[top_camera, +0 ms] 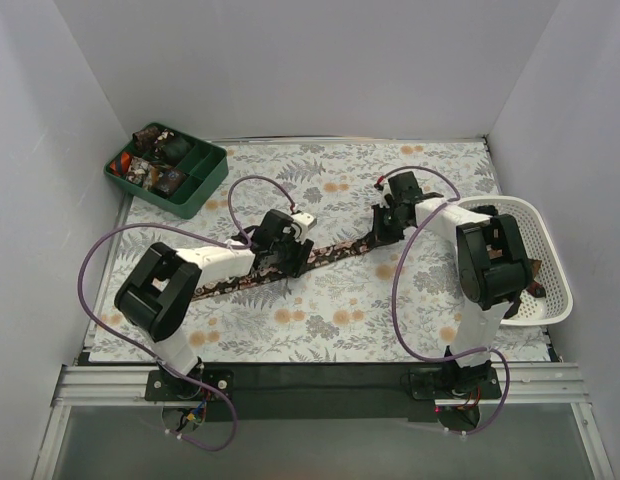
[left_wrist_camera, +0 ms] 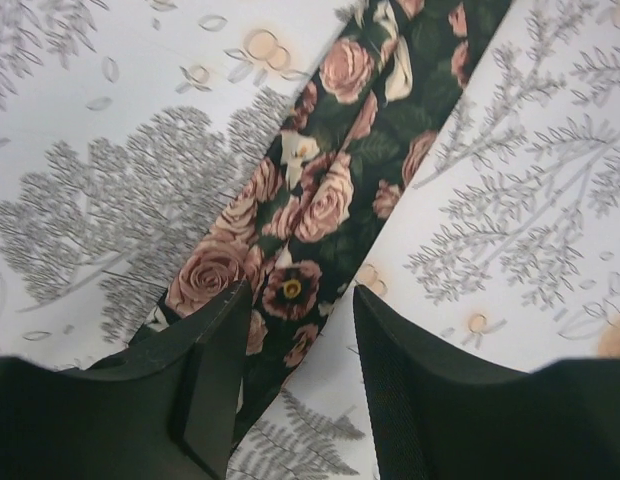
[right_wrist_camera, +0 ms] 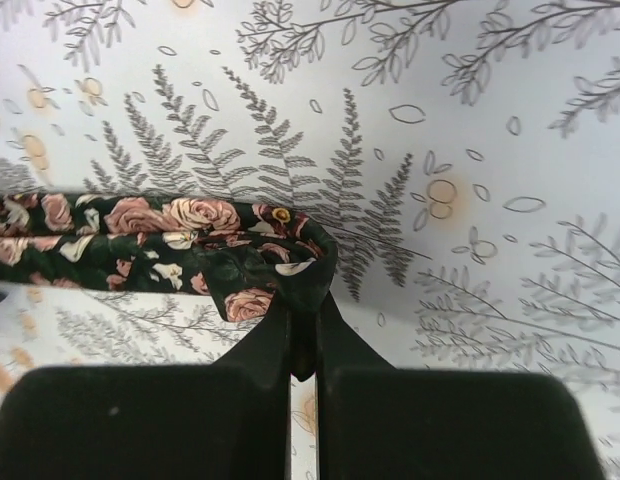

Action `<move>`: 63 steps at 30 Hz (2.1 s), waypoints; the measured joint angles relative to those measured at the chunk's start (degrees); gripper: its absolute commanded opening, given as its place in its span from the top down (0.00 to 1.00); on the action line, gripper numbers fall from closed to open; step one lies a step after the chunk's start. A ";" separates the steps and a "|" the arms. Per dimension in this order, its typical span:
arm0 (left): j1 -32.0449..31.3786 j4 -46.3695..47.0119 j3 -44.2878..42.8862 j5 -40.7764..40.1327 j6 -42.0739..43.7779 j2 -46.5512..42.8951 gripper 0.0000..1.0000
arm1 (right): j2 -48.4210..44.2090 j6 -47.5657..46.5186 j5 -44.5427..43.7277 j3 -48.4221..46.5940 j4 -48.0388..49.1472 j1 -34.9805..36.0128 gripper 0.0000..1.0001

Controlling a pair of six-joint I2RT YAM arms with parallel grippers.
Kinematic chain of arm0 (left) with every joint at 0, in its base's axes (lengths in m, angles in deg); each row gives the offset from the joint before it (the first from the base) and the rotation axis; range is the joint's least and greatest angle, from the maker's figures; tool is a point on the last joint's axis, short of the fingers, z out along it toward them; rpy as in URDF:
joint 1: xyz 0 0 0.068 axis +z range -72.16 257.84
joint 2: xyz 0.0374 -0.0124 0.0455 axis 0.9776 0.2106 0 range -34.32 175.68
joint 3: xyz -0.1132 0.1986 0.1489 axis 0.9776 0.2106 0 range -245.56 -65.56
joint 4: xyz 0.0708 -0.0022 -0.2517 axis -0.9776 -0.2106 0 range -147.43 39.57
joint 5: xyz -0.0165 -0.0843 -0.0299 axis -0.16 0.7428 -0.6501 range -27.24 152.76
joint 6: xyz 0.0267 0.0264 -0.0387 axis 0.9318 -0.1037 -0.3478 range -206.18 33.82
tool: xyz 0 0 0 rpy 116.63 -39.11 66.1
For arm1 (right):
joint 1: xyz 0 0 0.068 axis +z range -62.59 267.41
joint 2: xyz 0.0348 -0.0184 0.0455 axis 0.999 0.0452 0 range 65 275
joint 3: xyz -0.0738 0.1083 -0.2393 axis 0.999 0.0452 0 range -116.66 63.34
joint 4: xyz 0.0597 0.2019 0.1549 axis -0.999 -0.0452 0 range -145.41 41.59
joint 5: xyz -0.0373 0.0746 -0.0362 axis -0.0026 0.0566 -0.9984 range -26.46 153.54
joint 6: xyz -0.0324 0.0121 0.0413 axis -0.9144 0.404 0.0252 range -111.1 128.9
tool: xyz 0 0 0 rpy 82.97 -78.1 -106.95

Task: Roll the ties
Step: Roll the tie

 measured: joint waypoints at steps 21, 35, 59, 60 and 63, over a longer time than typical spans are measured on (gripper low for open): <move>-2.14 -5.09 8.33 -0.15 -18.10 -13.70 0.45 | 1.64 -1.33 -54.66 -8.57 -14.53 24.90 0.99; 1.03 -14.88 16.48 -11.65 -28.65 -31.93 0.44 | 11.15 -4.15 -62.71 -12.90 -16.57 35.41 0.84; 1.01 -14.91 3.30 -10.73 -26.99 -22.73 0.40 | 0.26 -8.55 -34.99 -20.57 -22.56 30.86 0.44; 1.01 -14.58 2.14 -10.36 -27.02 -21.57 0.40 | -1.33 -8.44 -33.18 -20.55 -22.49 29.11 0.43; 0.72 -13.49 -1.73 -8.76 -27.21 -17.07 0.40 | -5.99 -7.93 -27.67 -18.64 -20.37 22.47 0.42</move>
